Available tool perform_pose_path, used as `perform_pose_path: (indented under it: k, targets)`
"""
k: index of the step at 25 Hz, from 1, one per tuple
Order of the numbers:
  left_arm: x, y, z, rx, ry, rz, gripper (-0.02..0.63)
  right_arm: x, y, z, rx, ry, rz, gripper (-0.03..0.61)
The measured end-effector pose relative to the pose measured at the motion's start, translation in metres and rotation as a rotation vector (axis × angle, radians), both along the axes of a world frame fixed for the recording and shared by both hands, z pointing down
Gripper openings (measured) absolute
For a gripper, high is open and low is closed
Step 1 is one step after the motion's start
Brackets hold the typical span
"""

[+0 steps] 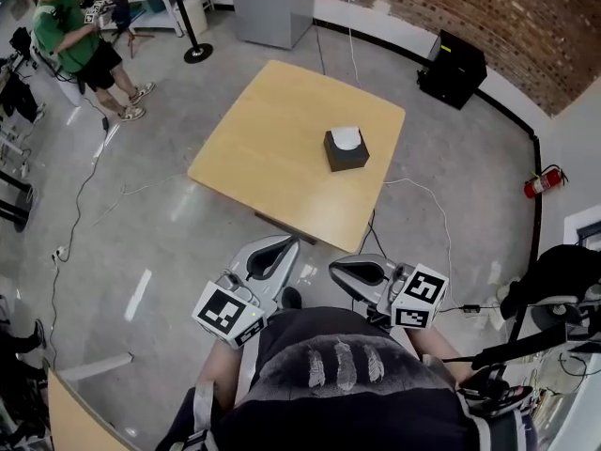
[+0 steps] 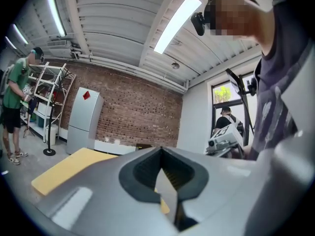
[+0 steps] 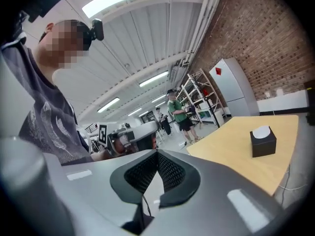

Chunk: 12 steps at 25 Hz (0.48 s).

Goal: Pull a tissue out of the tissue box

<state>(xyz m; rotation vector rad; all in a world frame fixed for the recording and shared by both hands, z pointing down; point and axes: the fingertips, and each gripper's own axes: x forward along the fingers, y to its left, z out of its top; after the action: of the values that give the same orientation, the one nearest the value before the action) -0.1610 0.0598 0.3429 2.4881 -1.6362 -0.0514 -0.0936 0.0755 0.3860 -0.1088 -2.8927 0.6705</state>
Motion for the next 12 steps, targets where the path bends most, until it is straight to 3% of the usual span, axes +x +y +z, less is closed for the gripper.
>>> perform_pose_path:
  k: [4, 12]
  targets:
    - [-0.017, -0.003, 0.004, 0.018, 0.009, 0.022, 0.002, -0.014, -0.017, -0.015, -0.080, -0.089, 0.066, -0.002]
    - [-0.050, -0.006, 0.013, 0.025, 0.053, 0.057, 0.002, -0.048, -0.016, -0.021, -0.035, -0.065, 0.079, -0.003]
